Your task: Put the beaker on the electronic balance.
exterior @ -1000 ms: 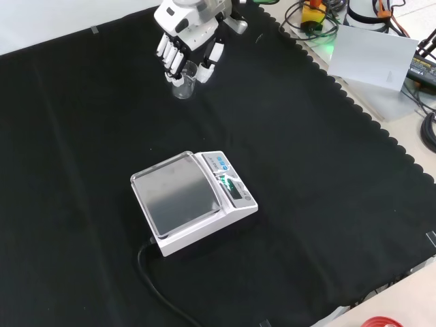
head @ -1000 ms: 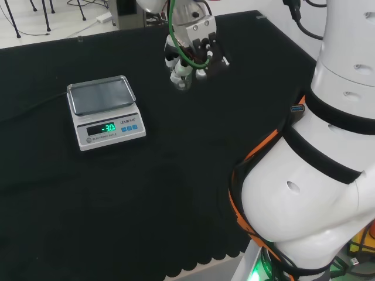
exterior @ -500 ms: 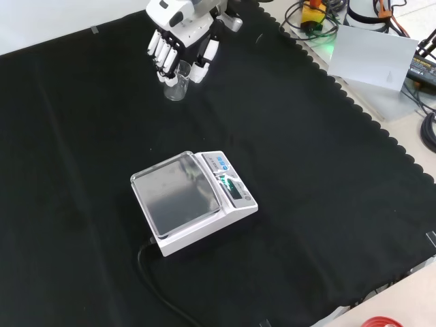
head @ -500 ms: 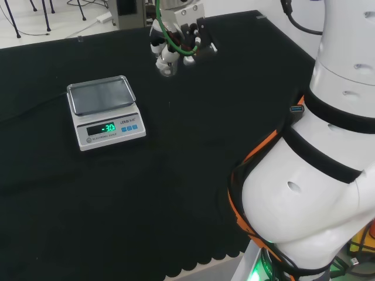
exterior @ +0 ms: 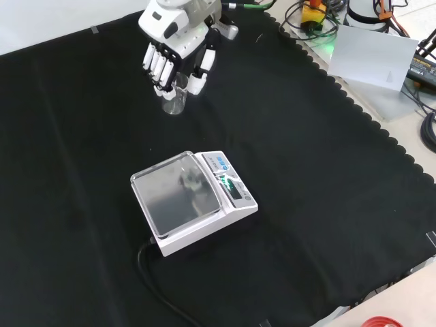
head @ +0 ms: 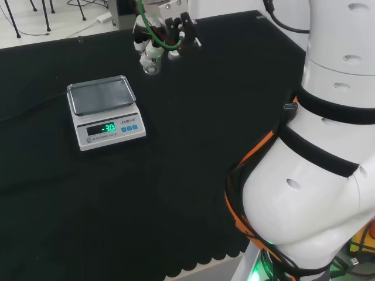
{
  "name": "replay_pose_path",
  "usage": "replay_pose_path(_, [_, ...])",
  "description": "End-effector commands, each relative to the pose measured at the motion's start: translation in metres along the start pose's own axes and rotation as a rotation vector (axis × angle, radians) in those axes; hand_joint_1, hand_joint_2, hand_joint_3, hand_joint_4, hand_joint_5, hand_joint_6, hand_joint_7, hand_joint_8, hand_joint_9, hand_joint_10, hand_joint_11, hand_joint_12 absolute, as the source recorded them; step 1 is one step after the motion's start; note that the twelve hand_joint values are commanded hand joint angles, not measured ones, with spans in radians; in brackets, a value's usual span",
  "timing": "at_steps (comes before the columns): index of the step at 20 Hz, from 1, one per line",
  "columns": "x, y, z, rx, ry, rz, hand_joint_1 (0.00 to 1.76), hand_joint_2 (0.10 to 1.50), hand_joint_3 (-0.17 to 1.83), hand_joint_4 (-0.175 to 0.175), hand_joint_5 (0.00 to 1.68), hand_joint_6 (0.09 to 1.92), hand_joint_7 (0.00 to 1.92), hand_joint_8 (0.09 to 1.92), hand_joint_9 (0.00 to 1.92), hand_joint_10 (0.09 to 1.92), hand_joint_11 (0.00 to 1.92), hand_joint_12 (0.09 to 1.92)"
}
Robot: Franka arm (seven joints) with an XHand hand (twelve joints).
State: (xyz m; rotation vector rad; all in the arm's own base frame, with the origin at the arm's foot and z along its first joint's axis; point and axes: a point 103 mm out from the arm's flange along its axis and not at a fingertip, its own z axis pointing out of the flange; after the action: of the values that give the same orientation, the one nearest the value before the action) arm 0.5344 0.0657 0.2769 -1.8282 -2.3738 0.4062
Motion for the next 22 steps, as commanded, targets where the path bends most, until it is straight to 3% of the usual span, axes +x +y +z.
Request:
replay_pose_path(1, [0.023,0.023,0.0,0.039,-0.019,-0.06,1.09,1.18,-0.03,-0.085,0.88,1.16,0.72,0.74,0.95,0.74,0.65,1.29])
replay_pose_path(16, [0.091,0.077,-0.005,0.081,-0.128,-0.218,1.09,1.18,-0.03,-0.087,0.88,1.15,0.73,0.74,0.96,0.74,0.66,1.29])
replay_pose_path(22, [0.103,0.091,0.002,0.124,-0.132,-0.252,1.1,1.17,-0.02,-0.09,0.88,1.15,0.74,0.75,0.96,0.74,0.66,1.29])
